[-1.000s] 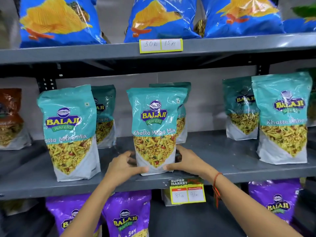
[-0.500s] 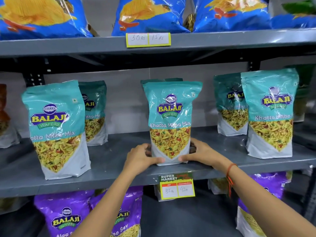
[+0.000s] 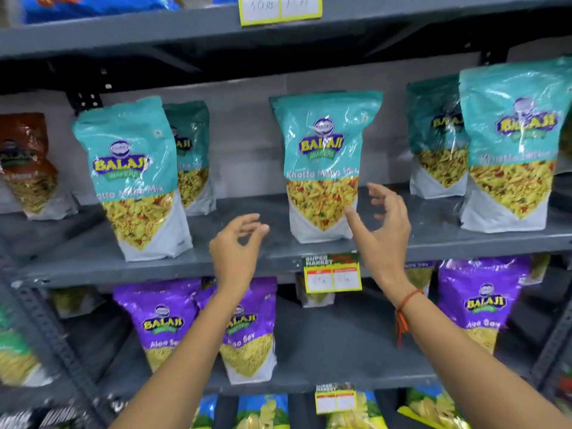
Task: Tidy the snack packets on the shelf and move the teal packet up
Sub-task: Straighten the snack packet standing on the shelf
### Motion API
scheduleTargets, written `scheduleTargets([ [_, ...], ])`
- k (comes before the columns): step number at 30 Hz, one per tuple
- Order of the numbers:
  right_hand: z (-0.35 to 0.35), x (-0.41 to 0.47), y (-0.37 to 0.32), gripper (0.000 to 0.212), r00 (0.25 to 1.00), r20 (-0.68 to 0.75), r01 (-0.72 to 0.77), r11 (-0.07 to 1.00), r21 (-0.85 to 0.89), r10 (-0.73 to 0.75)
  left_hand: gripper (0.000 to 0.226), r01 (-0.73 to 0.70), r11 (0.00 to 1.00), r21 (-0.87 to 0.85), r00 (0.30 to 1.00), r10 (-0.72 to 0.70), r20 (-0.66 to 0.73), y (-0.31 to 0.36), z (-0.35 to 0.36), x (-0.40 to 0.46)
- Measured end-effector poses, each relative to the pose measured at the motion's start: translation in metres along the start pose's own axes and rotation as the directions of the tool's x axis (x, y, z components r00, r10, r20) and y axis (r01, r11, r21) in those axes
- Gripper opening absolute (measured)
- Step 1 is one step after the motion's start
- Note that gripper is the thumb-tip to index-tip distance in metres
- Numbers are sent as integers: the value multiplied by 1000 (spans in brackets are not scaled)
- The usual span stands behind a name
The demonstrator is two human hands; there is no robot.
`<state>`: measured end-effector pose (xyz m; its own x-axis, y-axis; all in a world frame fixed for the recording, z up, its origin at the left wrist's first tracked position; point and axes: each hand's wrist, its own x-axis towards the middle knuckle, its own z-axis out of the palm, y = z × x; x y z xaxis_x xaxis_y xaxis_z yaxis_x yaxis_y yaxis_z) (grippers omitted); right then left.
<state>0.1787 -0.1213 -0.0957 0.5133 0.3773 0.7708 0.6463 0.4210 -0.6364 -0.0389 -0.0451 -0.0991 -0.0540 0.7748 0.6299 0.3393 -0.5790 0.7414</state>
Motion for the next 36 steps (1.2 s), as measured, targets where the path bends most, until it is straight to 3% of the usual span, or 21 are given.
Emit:
scheduleTargets([
  [3,10,-54,-14,28,964,-70,258,965,35,-255,12,-3,999,-54,973,-10,-232,-27,-23,-34],
  [7,37,-135,8,12,880,172,433,897,92,-443,17,193,980,-49,930,-199,-311,-95,-43,-86],
  [9,55,-168,32,12,869,370,324,943,77,-329,16,361,933,-6,894,-347,-284,-137,-51,-112],
  [11,71,-192,57,19,827,559,82,997,-16,-59,22,520,839,163,849,-487,-205,-177,-56,-133],
  [13,88,-216,87,36,702,678,-141,975,-171,220,45,658,708,255,739,-673,-41,-206,-58,-147],
  [15,105,-231,113,62,546,722,-329,902,-280,424,70,718,638,278,626,-767,144,-226,-54,-154],
  [18,129,-246,137,86,352,748,-449,803,-392,562,85,746,603,283,549,-797,252,-246,-45,-154],
  [21,146,-258,151,74,230,770,-471,761,-447,595,97,771,596,226,510,-789,342,-279,-39,-154],
  [24,157,-276,184,63,203,786,-534,738,-412,585,99,793,588,160,525,-792,311,-301,-35,-159],
  [27,150,-272,193,57,240,777,-543,744,-389,582,71,760,628,165,570,-767,293,-280,-26,-158],
  [29,135,-256,186,55,268,761,-555,741,-379,590,67,718,672,180,607,-732,310,-273,-16,-159],
  [31,116,-243,191,39,288,743,-567,733,-376,604,54,683,702,202,623,-704,341,-265,1,-161],
  [33,93,-232,201,40,311,722,-573,728,-376,618,38,647,737,195,640,-664,387,-250,20,-163],
  [36,55,-218,215,46,337,676,-578,711,-400,655,32,611,767,196,653,-628,423,-231,52,-166],
])
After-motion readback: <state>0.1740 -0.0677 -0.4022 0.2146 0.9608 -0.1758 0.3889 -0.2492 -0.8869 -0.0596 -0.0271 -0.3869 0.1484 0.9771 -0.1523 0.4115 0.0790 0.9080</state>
